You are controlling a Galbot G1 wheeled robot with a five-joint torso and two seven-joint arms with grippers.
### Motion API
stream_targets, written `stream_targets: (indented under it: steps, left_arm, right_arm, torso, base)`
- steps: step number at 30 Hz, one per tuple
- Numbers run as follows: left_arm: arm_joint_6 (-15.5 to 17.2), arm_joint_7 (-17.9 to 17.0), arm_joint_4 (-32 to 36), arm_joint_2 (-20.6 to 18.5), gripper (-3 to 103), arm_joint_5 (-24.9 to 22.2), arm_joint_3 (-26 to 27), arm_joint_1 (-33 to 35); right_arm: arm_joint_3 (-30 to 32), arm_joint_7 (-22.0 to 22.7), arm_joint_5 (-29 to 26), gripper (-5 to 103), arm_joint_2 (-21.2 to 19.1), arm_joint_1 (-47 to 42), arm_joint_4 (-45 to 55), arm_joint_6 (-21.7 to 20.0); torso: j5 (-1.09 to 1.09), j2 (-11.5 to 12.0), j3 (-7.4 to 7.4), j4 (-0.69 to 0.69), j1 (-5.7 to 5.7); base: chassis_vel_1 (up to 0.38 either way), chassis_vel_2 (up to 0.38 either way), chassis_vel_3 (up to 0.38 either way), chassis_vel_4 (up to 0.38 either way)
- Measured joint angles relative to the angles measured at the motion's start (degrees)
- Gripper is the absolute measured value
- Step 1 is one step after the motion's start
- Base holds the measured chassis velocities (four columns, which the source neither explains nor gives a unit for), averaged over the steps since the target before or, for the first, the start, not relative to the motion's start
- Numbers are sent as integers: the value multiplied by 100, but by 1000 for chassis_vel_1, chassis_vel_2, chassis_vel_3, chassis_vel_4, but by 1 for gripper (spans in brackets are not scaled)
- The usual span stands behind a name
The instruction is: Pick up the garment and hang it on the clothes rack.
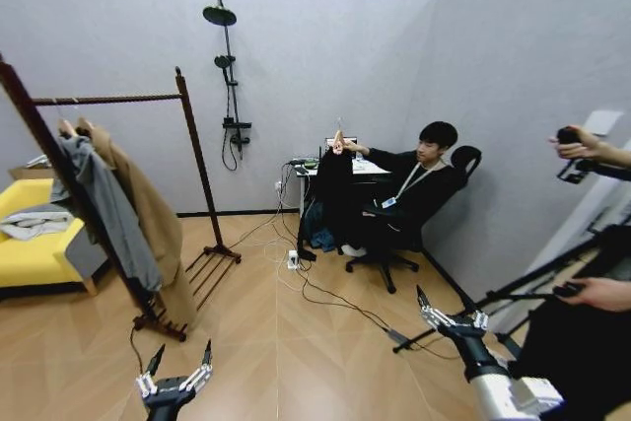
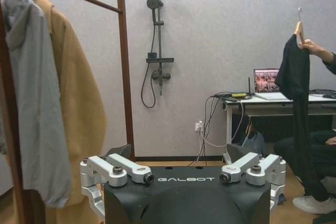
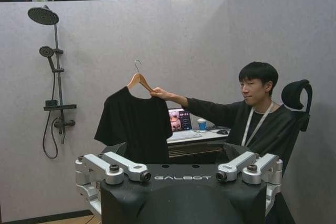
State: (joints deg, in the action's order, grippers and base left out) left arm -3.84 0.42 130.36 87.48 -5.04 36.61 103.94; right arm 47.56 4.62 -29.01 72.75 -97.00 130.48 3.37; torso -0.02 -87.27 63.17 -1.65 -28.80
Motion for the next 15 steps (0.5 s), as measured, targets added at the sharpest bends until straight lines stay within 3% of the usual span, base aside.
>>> stream_targets:
  steps: [15]
  left_arm:
    - [0, 1, 1, 0, 100, 0, 0, 0]
  right_arm:
    - [3, -2, -5, 100, -23, 90, -11, -1]
  torso:
    - [6, 0, 0, 1, 0]
  base:
    - [-353, 361, 353, -359]
